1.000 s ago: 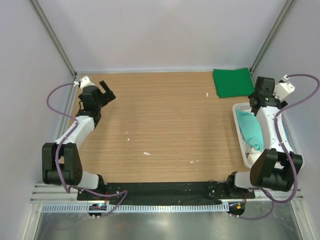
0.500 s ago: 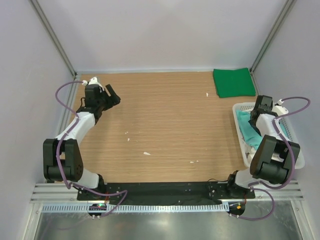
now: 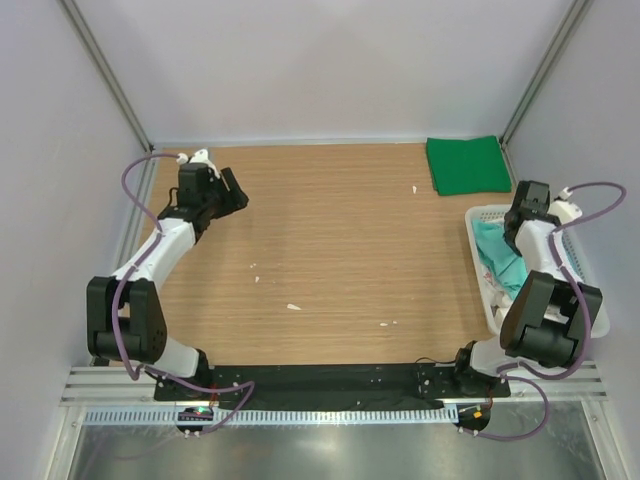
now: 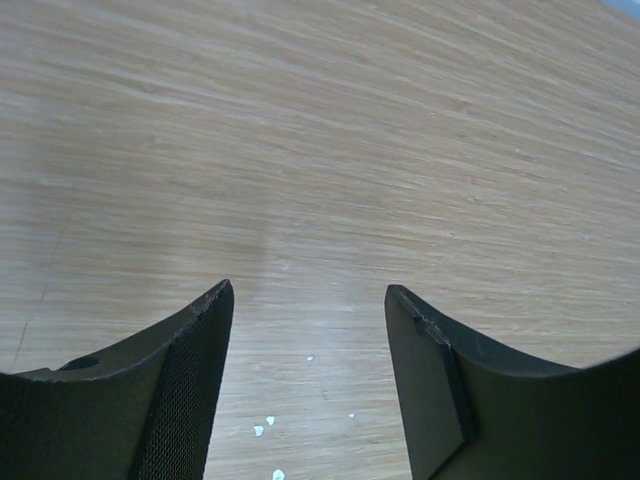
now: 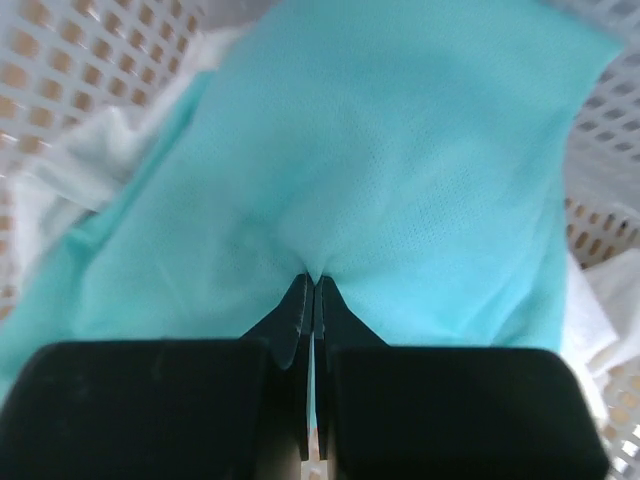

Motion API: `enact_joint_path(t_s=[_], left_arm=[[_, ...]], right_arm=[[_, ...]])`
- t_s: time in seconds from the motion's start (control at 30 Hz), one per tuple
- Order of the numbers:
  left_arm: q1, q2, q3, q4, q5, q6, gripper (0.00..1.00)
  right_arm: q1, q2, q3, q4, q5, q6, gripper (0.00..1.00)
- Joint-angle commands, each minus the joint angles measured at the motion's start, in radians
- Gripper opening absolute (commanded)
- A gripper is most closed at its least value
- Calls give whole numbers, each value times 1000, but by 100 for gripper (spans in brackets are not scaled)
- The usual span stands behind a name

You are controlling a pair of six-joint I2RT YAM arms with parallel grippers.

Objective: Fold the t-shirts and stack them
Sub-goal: Grab the tshirt from the pile, then move the tshirt to the center of the board

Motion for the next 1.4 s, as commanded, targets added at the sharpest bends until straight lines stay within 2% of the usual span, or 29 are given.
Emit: enact_joint_path(t_s=[0.0, 0.1, 0.23, 0.27, 0.37, 0.43, 0.5, 0.53, 0.57, 0.6, 0.63, 0.67, 0.73, 0.8, 0.9, 1.0, 1.03, 1.1, 1.2, 1.23, 1.27, 1.3, 1.37], left_arm=[[-51, 20, 98, -16, -38, 46, 63], [-77, 52, 129, -19, -42, 4, 62], [-88, 65, 132, -1, -48, -42, 62], [-90, 62, 135, -1, -51, -48, 62], [-91, 48, 141, 1, -62, -54, 62], [-91, 31, 146, 1, -74, -53, 62], [-91, -10, 140, -1, -103, -56, 62], [-91, -27, 138, -4, -111, -53, 62], [-91, -45, 134, -11, -134, -45, 62], [-91, -91, 134, -22, -145, -40, 63], [-91, -114, 129, -45, -156, -36, 65], [-91, -145, 125, -51, -162, -17, 66], [-94, -234, 98, -89, -177, -5, 68], [-102, -324, 54, -137, -180, 7, 67], [-146, -403, -18, -194, -174, 3, 65], [-230, -469, -82, -231, -127, -33, 60], [-320, -477, -118, -234, -136, -63, 58], [-460, -463, -141, -231, -147, -100, 57], [-577, -394, -144, -214, -156, -157, 58], [-599, -374, -135, -209, -160, -157, 59], [-614, -356, -109, -212, -162, -146, 59], [-622, -324, -94, -218, -148, -139, 59], [-622, -296, -32, -241, -154, -100, 63]], right_arm=[[18, -97, 258, -100, 98, -38, 1], [81, -128, 482, -209, 162, -43, 1], [272, -102, 804, -335, 235, -67, 1], [352, -91, 930, -374, 230, -75, 1], [563, -51, 1123, -434, 172, -78, 1], [654, -45, 1162, -448, 91, -64, 2], [763, -39, 1147, -474, -64, -49, 2], [794, -37, 1128, -485, -130, -37, 8], [825, -48, 1057, -496, -255, -21, 17], [892, -65, 1000, -490, -302, -1, 32], [917, -95, 929, -464, -340, 25, 58], [934, -125, 787, -412, -378, 37, 65], [937, -224, 649, -352, -437, 43, 78], [937, -292, 498, -318, -431, 10, 85], [937, -324, 354, -309, -417, -76, 85], [917, -332, 235, -263, -325, -121, 84], [897, -309, 223, -249, -281, -121, 75], [789, -277, 197, -171, -297, -98, 61], [631, -179, 172, -19, -371, -54, 56], [608, -147, 175, 11, -368, -52, 57], [588, -102, 198, 50, -330, -53, 61], [560, -23, 211, 70, -308, -64, 69], [538, 71, 269, 105, -290, -78, 74]])
